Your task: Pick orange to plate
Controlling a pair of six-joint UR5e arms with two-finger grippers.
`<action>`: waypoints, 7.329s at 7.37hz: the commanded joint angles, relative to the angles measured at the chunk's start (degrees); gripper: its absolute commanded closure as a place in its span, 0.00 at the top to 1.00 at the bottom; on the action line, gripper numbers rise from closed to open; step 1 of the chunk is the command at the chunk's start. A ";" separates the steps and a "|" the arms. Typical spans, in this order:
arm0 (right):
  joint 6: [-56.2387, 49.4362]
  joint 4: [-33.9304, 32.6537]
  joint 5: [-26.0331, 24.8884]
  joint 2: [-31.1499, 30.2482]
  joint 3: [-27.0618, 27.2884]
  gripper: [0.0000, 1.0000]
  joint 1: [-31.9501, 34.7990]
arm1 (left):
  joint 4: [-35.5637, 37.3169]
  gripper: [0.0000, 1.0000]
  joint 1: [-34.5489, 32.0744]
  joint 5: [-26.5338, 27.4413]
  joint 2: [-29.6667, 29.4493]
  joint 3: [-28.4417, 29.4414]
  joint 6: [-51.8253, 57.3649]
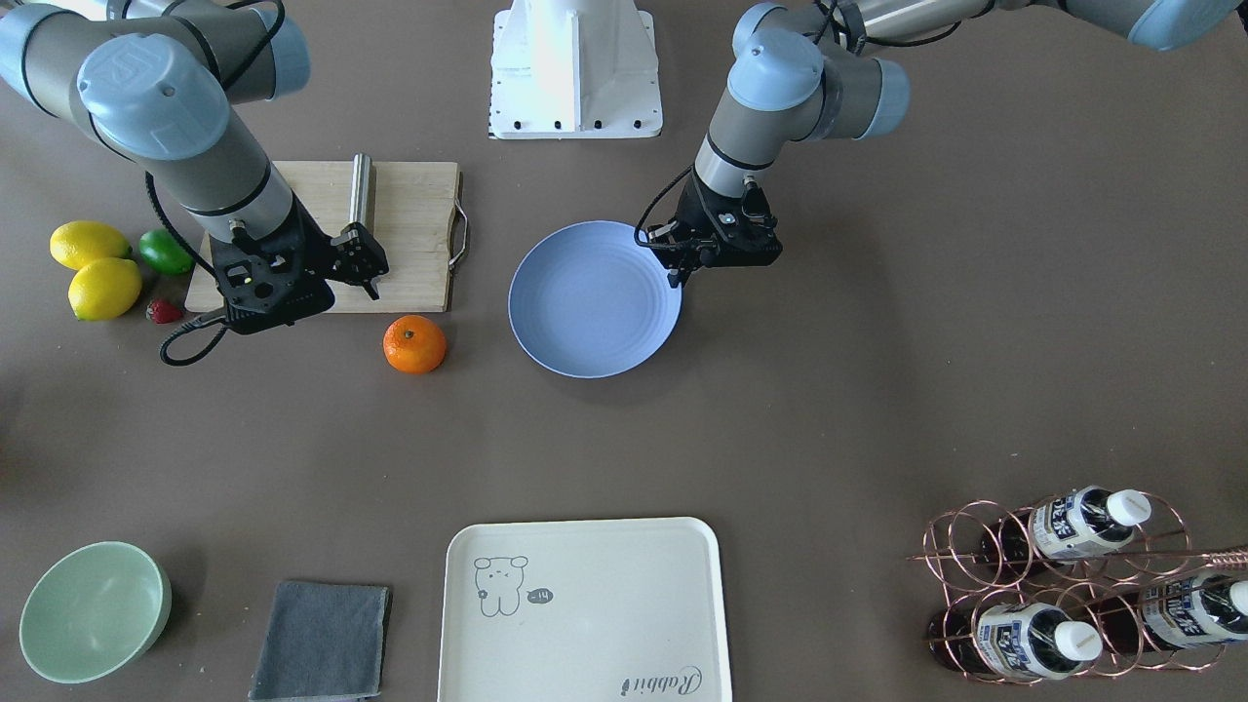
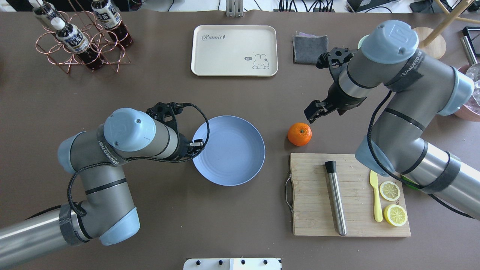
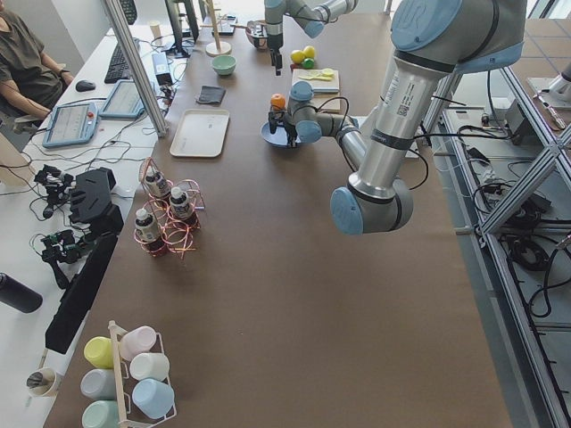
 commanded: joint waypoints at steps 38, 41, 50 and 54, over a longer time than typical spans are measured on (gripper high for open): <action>-51.11 -11.57 12.42 -14.62 -5.17 1.00 34.98 | 9.51 0.97 -52.56 -33.83 31.72 -4.62 77.58; -68.24 -11.69 12.42 -17.27 -16.15 1.00 46.79 | 18.72 0.98 -62.00 -31.90 34.87 -4.87 89.27; -68.01 -11.42 14.00 -20.18 -13.98 1.00 49.10 | 14.67 0.98 -62.71 -31.19 37.97 0.47 89.01; -67.83 -11.42 15.32 -21.06 -12.05 1.00 49.10 | 14.58 0.98 -62.71 -31.19 37.88 0.65 86.90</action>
